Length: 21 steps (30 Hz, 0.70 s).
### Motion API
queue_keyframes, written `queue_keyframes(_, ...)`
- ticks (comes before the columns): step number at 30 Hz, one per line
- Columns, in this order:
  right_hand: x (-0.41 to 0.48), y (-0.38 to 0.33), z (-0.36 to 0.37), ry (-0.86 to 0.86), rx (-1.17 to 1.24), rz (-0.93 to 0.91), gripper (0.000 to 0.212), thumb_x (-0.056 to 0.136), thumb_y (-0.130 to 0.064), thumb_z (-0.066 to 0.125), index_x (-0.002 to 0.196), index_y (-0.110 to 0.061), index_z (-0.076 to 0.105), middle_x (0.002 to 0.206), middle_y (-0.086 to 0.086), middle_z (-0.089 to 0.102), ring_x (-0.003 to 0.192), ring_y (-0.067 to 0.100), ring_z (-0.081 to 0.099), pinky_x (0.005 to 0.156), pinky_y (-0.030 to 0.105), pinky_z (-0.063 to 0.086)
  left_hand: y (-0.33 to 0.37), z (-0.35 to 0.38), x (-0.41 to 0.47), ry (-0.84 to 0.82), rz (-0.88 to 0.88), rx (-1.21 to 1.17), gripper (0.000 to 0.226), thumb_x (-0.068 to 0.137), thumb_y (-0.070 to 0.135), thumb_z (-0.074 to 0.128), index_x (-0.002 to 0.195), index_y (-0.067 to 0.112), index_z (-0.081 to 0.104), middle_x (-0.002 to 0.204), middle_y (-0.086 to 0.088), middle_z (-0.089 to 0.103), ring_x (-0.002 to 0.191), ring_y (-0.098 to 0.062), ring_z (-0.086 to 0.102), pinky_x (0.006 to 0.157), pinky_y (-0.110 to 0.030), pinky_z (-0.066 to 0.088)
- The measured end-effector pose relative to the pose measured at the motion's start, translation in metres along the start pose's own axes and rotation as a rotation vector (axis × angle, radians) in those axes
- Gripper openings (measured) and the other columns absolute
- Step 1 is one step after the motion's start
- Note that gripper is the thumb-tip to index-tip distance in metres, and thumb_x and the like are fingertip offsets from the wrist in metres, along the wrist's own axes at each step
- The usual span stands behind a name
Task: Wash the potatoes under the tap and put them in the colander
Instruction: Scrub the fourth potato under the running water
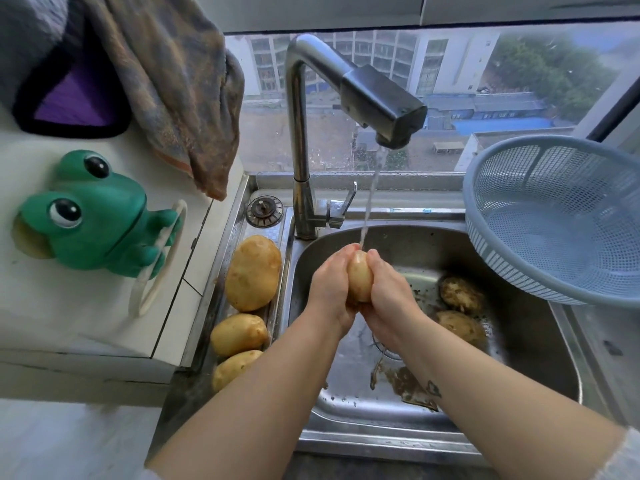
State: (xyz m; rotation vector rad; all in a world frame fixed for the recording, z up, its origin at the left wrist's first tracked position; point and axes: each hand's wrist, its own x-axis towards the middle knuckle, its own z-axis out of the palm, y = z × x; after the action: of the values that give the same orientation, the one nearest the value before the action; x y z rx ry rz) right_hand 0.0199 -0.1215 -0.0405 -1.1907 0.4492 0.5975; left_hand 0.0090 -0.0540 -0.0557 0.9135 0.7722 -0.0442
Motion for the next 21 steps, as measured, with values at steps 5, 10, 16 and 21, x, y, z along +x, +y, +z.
queue_keyframes(5,0.005,-0.003,-0.009,-0.005,0.202,0.138,0.034,0.101,-0.033,0.045,0.11,-0.003,0.057,0.103,0.02,0.065,0.09,0.03,0.065,0.07,0.039,0.054,0.001,-0.001,-0.001,-0.106,0.026,0.078,0.021,0.101,0.034,0.045,0.108,0.025,0.064,0.114,-0.013,0.063,0.099,-0.027,0.062,0.078,-0.038,0.054)
queue_keyframes(10,0.02,-0.015,-0.018,-0.028,0.279,0.479,0.054,0.097,-0.043,0.045,0.123,0.002,0.06,0.11,0.02,0.066,0.099,0.033,0.064,0.079,0.045,0.054,-0.026,-0.017,-0.006,-0.299,0.427,0.596,0.068,0.086,0.046,0.045,0.149,0.031,0.024,0.147,0.003,0.03,0.136,-0.015,0.035,0.117,-0.039,0.03)
queue_keyframes(16,0.02,-0.005,-0.008,-0.049,0.289,0.348,0.051,0.098,-0.044,0.044,0.123,-0.003,0.057,0.118,0.019,0.063,0.107,0.033,0.062,0.088,0.045,0.053,-0.016,-0.024,0.0,-0.34,0.475,0.582,0.066,0.068,0.064,0.062,0.126,0.041,0.041,0.128,-0.006,0.051,0.113,-0.017,0.059,0.098,-0.034,0.051)
queue_keyframes(21,0.011,0.003,0.006,-0.137,-0.151,0.028,0.048,0.1,-0.048,0.036,0.116,-0.009,0.06,0.111,0.012,0.063,0.109,0.027,0.059,0.102,0.048,0.046,-0.011,-0.007,0.009,-0.095,0.322,0.206,0.065,0.058,0.06,0.058,0.107,0.017,0.057,0.094,-0.005,0.064,0.088,-0.017,0.066,0.067,-0.028,0.052)
